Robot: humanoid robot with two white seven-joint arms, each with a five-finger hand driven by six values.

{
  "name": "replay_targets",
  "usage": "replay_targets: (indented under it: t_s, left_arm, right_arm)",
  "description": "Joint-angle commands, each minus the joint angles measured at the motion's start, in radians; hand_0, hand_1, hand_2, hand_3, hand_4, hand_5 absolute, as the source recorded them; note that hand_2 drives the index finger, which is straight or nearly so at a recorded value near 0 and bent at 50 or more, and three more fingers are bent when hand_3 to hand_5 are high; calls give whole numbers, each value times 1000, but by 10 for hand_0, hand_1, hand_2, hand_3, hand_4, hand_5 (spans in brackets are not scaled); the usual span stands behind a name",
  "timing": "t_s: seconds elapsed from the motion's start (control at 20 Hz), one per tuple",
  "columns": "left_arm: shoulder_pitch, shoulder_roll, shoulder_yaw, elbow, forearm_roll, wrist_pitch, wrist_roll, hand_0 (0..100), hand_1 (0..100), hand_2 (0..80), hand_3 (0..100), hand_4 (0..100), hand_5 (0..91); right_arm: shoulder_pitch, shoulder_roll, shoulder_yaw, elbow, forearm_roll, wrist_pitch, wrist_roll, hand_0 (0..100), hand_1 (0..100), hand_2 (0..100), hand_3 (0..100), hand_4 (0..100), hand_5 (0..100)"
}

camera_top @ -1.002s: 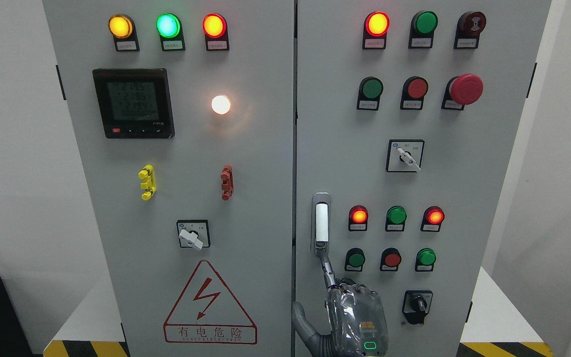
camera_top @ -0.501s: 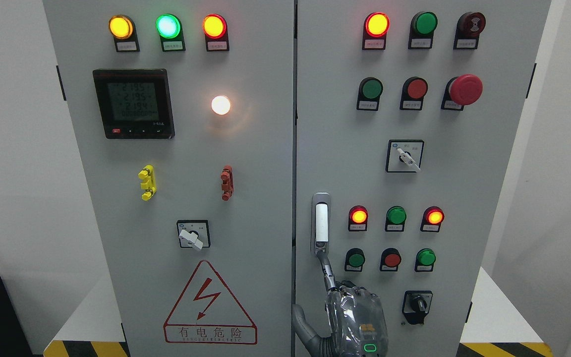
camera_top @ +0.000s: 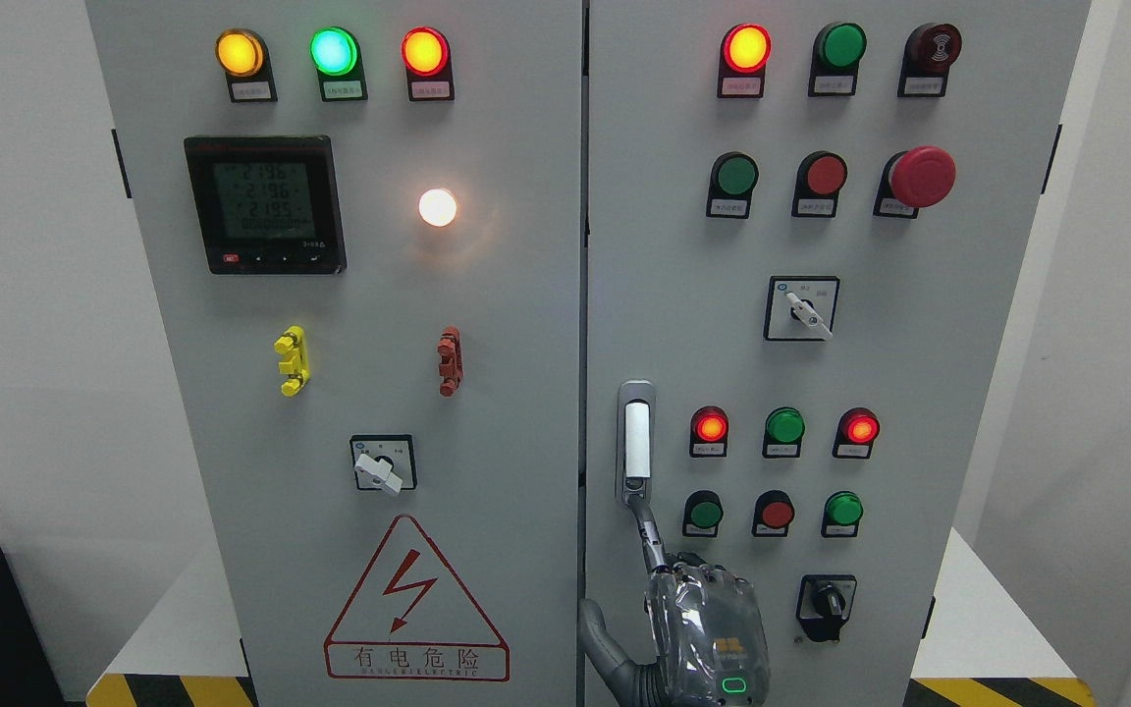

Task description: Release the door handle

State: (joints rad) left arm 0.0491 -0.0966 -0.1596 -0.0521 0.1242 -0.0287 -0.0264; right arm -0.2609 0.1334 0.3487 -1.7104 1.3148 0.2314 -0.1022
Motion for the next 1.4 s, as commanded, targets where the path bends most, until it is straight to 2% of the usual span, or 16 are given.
replay_targets:
  t_s: [0.0,1.35]
  left_arm:
    - [0,0,0,0,0,0,0,0,0,47,106,4,0]
    - [0,0,0,0,0,0,0,0,0,48,107,4,0]
  right_arm:
    - [3,0,0,-32,-2,-3,-2,369,232,0,764,723,700]
    - [-3,-2,-2,-71,-3,-9,-11,364,236,0,769,723,697]
